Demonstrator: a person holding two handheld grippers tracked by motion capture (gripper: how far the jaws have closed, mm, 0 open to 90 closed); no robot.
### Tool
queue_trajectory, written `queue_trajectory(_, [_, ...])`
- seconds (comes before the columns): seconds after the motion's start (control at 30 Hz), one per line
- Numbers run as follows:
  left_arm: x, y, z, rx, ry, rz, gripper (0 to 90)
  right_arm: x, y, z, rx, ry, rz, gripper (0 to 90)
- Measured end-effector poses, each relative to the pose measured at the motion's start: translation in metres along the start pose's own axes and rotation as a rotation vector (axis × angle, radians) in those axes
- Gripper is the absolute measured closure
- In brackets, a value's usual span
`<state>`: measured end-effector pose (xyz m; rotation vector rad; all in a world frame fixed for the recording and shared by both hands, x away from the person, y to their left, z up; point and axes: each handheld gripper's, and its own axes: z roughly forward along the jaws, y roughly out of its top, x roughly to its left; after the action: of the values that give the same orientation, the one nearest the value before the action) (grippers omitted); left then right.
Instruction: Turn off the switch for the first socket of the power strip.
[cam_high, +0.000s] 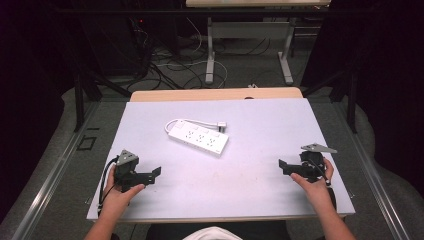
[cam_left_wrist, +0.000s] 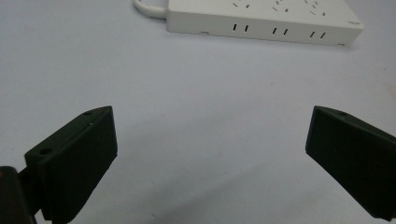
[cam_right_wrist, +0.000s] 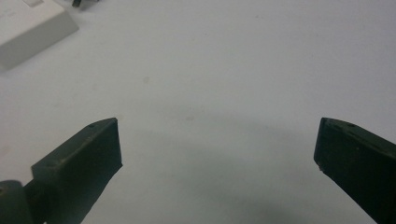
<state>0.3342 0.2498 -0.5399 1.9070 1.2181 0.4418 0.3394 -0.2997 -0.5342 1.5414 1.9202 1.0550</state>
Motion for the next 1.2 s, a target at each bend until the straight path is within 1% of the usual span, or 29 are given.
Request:
queue_trajectory(0.07, [-0.001, -0.001, -0.002, -0.005, 0.012, -0.001, 2.1, 0.003, -0.002, -0.007, -0.018, -0.017, -0.02, 0.1])
queue_trajectory(0.1, [-0.001, -0.001, -0.002, -0.015, 0.016, -0.01, 2.2, 0.005, -0.003, -0.011, -0.029, -0.029, -0.029, 0.1])
queue_trajectory(0.2, [-0.001, -0.001, -0.003, -0.022, 0.02, -0.011, 2.2, 0.008, -0.008, -0.017, -0.052, -0.015, -0.062, 0.0])
queue_trajectory(0.23, [-0.001, -0.001, -0.003, -0.034, 0.025, -0.019, 2.2, 0.008, -0.009, -0.018, -0.052, -0.006, -0.065, 0.0])
queue_trajectory(0.27, [-0.001, -0.002, -0.003, -0.042, 0.027, -0.02, 2.2, 0.009, -0.011, -0.017, -0.059, -0.005, -0.073, 0.0])
queue_trajectory(0.3, [-0.001, -0.001, -0.004, -0.04, 0.028, -0.018, 2.2, 0.009, -0.011, -0.016, -0.056, 0.003, -0.09, 0.0])
queue_trajectory(0.33, [-0.001, -0.001, -0.004, -0.043, 0.032, -0.013, 2.2, 0.009, -0.011, -0.014, -0.06, 0.007, -0.092, 0.0])
queue_trajectory(0.37, [-0.001, -0.001, -0.004, -0.043, 0.032, -0.013, 2.2, 0.01, -0.012, -0.013, -0.065, 0.012, -0.104, 0.0])
queue_trajectory(0.43, [-0.003, -0.001, -0.005, -0.054, 0.042, 0.01, 2.2, 0.011, -0.013, -0.012, -0.071, 0.023, -0.114, 0.0])
queue_trajectory(0.53, [-0.005, 0.0, -0.005, -0.059, 0.04, 0.009, 2.4, 0.011, -0.014, -0.01, -0.102, 0.026, -0.144, 0.0])
queue_trajectory(0.6, [-0.005, 0.0, -0.005, -0.061, 0.04, 0.008, 3.3, 0.011, -0.014, -0.01, -0.118, 0.015, -0.147, 0.0])
queue_trajectory(0.67, [-0.005, 0.0, -0.005, -0.058, 0.04, 0.014, 4.9, 0.012, -0.014, -0.01, -0.125, 0.02, -0.152, 0.0])
queue_trajectory(0.97, [-0.005, 0.001, -0.006, -0.066, 0.035, 0.009, 6.0, 0.011, -0.015, -0.008, -0.133, 0.025, -0.15, 0.0])
queue_trajectory(1.0, [-0.005, 0.002, -0.007, -0.067, 0.034, 0.006, 6.0, 0.011, -0.015, -0.008, -0.131, 0.028, -0.141, 0.0])
queue_trajectory(1.03, [-0.005, 0.002, -0.007, -0.066, 0.033, 0.001, 6.0, 0.01, -0.015, -0.009, -0.128, 0.023, -0.144, 0.0])
queue_trajectory(1.1, [-0.004, 0.003, -0.007, -0.071, 0.027, -0.011, 6.0, 0.009, -0.015, -0.008, -0.129, 0.02, -0.133, 0.0])
queue_trajectory(1.17, [-0.004, 0.004, -0.008, -0.07, 0.023, -0.015, 6.0, 0.006, -0.015, -0.007, -0.123, 0.014, -0.134, 0.0])
queue_trajectory(1.2, [-0.004, 0.005, -0.008, -0.072, 0.019, -0.011, 6.0, 0.007, -0.016, -0.006, -0.127, 0.015, -0.118, 0.0])
